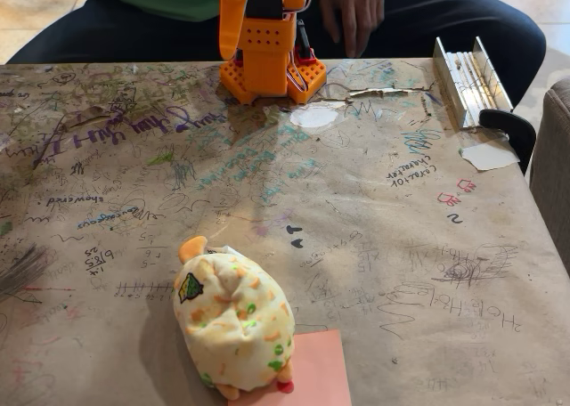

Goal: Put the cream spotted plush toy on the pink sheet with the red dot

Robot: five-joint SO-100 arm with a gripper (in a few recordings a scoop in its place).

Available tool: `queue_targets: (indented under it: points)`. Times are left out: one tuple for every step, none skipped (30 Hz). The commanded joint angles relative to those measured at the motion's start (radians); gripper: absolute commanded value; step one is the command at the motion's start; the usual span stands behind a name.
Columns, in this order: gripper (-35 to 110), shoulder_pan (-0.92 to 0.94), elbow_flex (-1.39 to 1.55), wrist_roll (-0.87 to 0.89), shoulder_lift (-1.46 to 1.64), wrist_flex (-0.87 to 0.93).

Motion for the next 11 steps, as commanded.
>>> queue_targets:
  points:
    - [35, 0.008, 0.069, -0.023, 0.135, -0.003]
    - [34, 0.008, 0.112, -0.026, 0.179, 0.003]
    - [33, 0.000, 0.170, -0.029, 0.224, 0.005]
    - [33, -0.017, 0.241, -0.028, 0.272, 0.000]
    - [31, -0.034, 0.314, -0.020, 0.318, -0.017]
    - [32, -0.040, 0.387, -0.011, 0.364, -0.037]
    - [33, -0.049, 0.463, -0.009, 0.416, -0.058]
    - [30, -0.074, 0.545, -0.020, 0.474, -0.077]
    - [29, -0.092, 0.601, -0.021, 0.488, -0.097]
    - [29, -0.103, 0.624, 0.002, 0.480, -0.100]
    - [30, -0.104, 0.640, 0.018, 0.486, -0.086]
